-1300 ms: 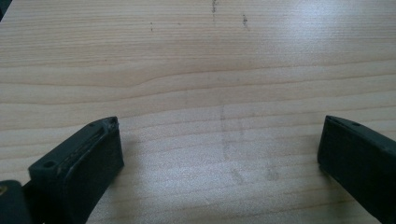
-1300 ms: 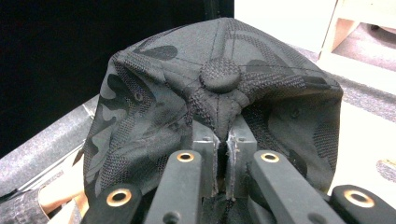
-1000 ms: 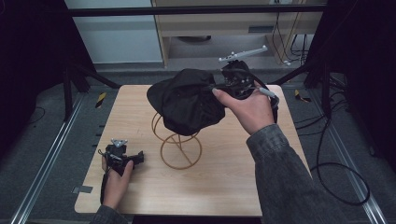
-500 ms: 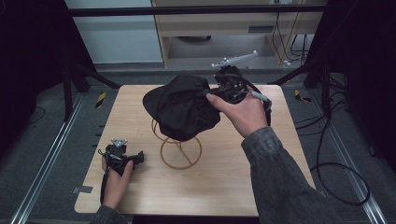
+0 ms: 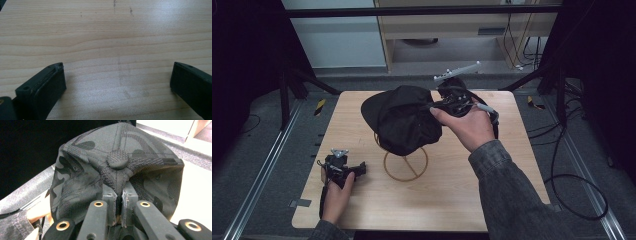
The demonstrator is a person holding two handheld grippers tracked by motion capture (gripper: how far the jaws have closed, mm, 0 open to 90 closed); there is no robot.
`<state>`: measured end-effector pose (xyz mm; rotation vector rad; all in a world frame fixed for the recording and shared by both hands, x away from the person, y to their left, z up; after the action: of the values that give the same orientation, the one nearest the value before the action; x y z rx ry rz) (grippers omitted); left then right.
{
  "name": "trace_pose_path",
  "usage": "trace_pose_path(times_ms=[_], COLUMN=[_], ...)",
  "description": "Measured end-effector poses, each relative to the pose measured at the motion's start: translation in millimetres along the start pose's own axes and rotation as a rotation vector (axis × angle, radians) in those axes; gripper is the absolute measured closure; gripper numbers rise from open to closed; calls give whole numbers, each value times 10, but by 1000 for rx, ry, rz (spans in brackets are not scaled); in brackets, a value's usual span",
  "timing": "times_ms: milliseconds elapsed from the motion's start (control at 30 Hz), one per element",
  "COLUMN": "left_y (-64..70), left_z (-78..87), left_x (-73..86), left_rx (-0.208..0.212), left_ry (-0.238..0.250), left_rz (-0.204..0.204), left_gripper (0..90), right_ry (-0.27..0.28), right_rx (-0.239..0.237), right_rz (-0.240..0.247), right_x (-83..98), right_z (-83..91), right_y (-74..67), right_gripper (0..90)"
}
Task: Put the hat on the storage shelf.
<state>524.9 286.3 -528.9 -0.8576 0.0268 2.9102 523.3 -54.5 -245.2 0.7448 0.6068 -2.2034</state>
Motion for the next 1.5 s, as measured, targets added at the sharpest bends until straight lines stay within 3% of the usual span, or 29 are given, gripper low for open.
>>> trace_pose_path(times_ms=[900,1500], left_y=[5,11], left_z=[-1,-2], left_x=[-2,-3], left_rx=[3,6], left_ry=[0,0], left_rz=[-3,-7], left_gripper=[0,0], right_ry=[-60,-95], right_rx=[2,30], right_rz=[-15,21], right_x=[146,109], right_z=[-299,-531], right_y=[53,-82], right_gripper=[836,819])
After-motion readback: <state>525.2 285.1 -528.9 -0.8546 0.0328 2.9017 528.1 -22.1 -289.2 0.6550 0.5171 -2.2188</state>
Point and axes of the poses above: each handheld gripper's, and its own axes: z roughly backward along the jaws, x roughly out of its underside, y roughly to its right, the point moved 3 cm from there along -z, roughly forward along the jaws, and after that the axes turned 13 degrees about -y, right-handed, at the moved point
